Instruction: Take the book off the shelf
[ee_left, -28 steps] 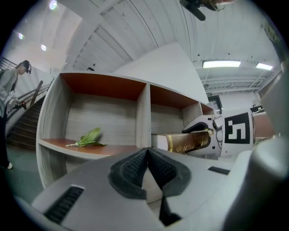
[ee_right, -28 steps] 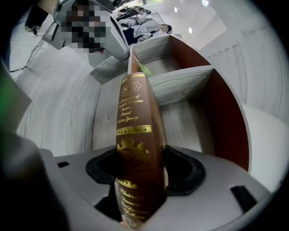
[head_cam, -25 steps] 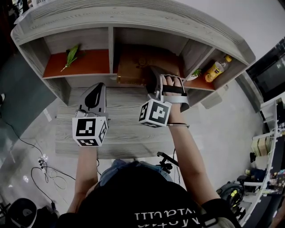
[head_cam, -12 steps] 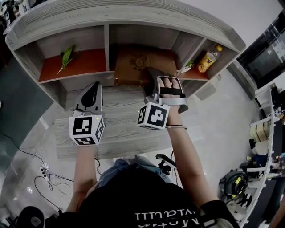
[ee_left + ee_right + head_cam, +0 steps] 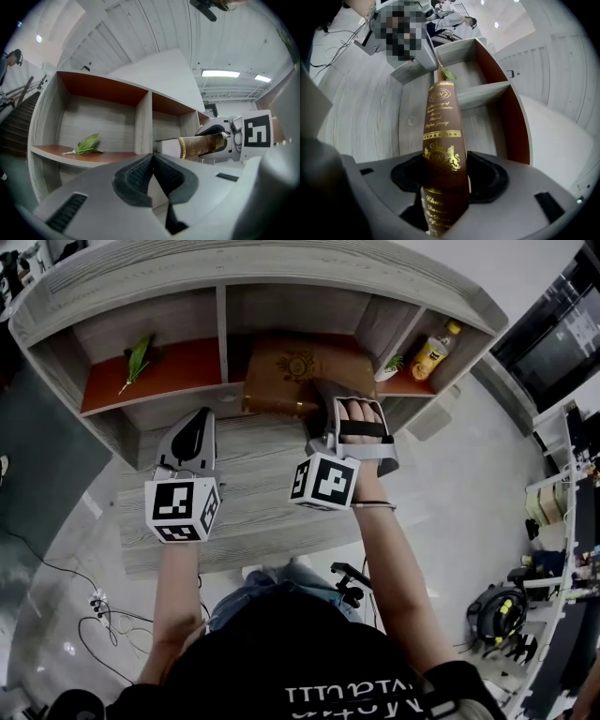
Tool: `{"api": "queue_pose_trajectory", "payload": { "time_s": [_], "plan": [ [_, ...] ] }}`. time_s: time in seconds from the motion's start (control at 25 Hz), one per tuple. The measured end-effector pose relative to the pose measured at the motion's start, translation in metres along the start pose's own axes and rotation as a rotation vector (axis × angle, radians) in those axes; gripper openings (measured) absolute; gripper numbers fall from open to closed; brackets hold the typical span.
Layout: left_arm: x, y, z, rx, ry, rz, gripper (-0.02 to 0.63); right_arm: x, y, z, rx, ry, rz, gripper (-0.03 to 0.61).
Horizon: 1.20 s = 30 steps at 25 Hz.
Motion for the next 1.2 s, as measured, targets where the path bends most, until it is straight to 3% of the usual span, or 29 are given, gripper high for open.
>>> {"api": "queue_pose_trajectory", "payload": {
  "time_s": [0.52,1.2],
  "plan": [
    [0.000,0.018,-0.007,0.013,0.012,-0.058,0.011,-0.007,0.006,0.009,0.003,0.063,0.006,0.239],
    [-0.031,0.083,-0.021,0.030,0.004,-0.127,0.011,-0.057,0.008,0.038,0.044,0.166,0.013,0.233]
  ]
}}
Point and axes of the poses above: the fingertips, and each gripper's own axes: x forward along the fingers, y to its right, z out of its underside, the point moved 9 cm from there along -x, backward along the fingers, and after that the axes turned 1 degree about x, right-handed, at the moved point
